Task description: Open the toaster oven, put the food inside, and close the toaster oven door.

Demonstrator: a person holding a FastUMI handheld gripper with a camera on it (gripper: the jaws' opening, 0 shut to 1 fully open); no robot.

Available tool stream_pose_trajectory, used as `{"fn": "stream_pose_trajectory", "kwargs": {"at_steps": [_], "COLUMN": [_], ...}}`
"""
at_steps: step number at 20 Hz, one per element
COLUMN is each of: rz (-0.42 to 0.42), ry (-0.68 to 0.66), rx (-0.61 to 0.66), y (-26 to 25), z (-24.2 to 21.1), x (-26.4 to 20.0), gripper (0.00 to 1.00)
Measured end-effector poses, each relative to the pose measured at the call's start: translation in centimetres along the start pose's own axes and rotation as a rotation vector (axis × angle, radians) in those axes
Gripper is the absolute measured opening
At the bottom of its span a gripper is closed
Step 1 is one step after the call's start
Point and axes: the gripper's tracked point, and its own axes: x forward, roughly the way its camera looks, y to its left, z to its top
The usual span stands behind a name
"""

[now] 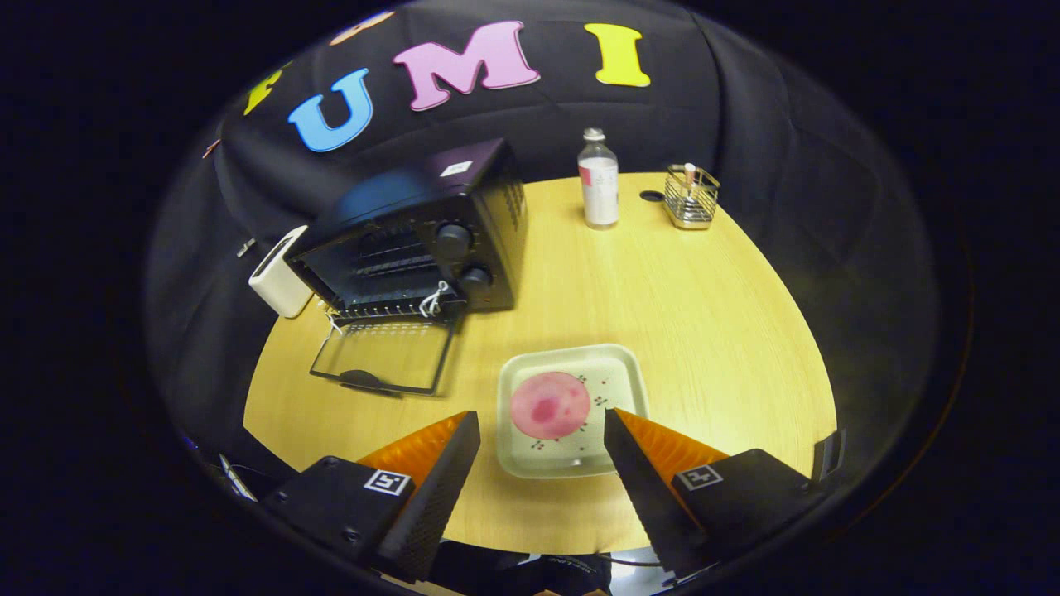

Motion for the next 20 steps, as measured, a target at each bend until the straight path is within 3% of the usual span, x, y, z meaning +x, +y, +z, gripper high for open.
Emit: {"fn": "stream_pose_trajectory", "kwargs": {"at_steps": [9, 15, 20], "rz": [0.092, 0.194, 0.221], "ry": [0.143, 0.207, 0.248], "rx": [0.027, 0.035, 0.107], "y": [-6.4, -5.8, -5.4], "z": [-2.3, -3.3, -4.4], "x": [4.7, 7.7, 8.1], "gripper": [1.00, 1.00, 0.99]}}
